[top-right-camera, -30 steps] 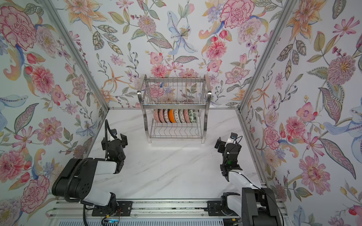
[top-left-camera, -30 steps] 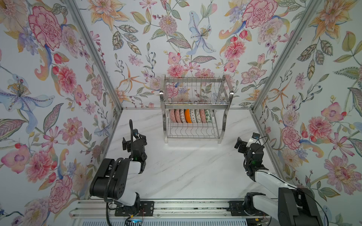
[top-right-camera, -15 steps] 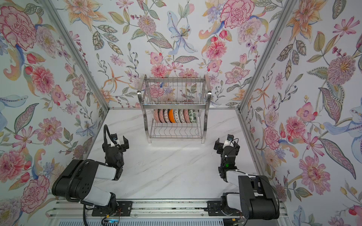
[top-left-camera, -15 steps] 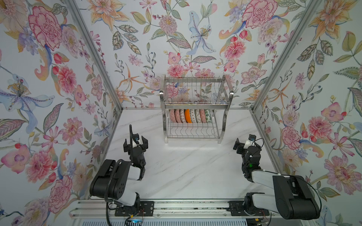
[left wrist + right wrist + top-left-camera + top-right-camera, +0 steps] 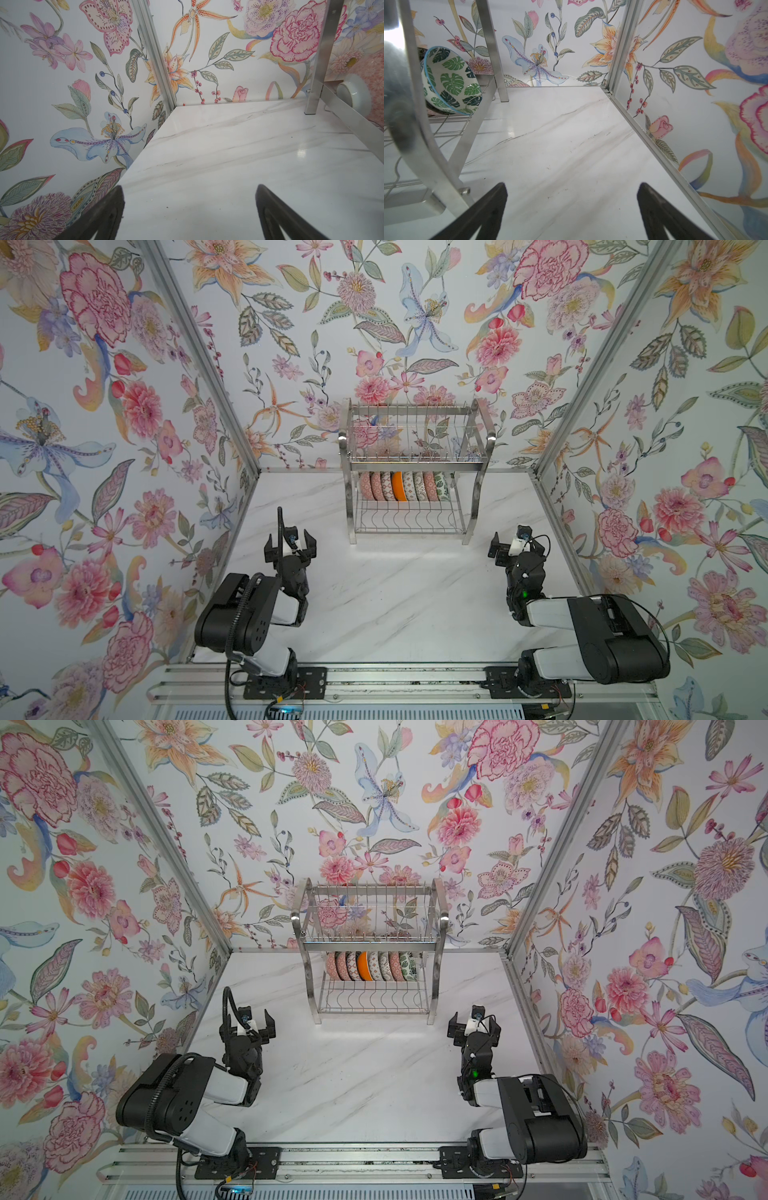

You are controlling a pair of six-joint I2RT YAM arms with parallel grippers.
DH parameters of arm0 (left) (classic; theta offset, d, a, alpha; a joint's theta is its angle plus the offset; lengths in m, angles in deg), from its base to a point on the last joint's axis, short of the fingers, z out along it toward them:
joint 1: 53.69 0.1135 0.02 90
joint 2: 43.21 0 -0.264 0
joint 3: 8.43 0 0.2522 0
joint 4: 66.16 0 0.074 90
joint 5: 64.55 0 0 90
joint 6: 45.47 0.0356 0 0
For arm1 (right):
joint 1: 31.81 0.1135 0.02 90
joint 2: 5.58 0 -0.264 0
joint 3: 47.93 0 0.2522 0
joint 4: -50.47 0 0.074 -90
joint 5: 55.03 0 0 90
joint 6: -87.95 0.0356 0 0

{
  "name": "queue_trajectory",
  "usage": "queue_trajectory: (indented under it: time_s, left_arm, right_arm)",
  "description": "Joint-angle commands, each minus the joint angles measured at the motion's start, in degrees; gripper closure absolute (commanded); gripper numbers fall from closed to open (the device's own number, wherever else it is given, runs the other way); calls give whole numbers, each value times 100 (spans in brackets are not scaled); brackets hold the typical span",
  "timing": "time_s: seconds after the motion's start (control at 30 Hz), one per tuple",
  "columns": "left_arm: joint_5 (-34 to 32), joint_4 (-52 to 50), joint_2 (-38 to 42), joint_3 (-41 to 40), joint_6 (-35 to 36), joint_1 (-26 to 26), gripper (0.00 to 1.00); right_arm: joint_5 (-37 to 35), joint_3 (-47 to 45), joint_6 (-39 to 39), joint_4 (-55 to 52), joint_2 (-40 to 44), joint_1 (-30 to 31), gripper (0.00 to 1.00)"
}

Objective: Load bowls into a dish rack
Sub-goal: Reset both arms

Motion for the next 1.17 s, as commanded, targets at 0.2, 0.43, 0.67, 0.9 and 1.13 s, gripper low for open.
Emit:
queue_trajectory:
  time_s: [0.2,0.43,0.67,0.9,1.13]
  left_arm:
    - [50,251,-24,-41,56,36,1]
    - [53,249,-32,-32,58,32,1]
    - [48,247,-33,-33,57,26,1]
    - [57,239,-32,-35,56,38,1]
    - [48,239,-29,-34,56,37,1]
  right_arm:
    - [1402,57,-177,417,-476,-352,1]
    - [1585,430,144,-194,-524,-648,1]
    - [1578,476,118,-263,-529,-628,1]
    - [1526,482,86,-289,-526,-588,1]
    - [1611,472,98,-287,-522,-613,1]
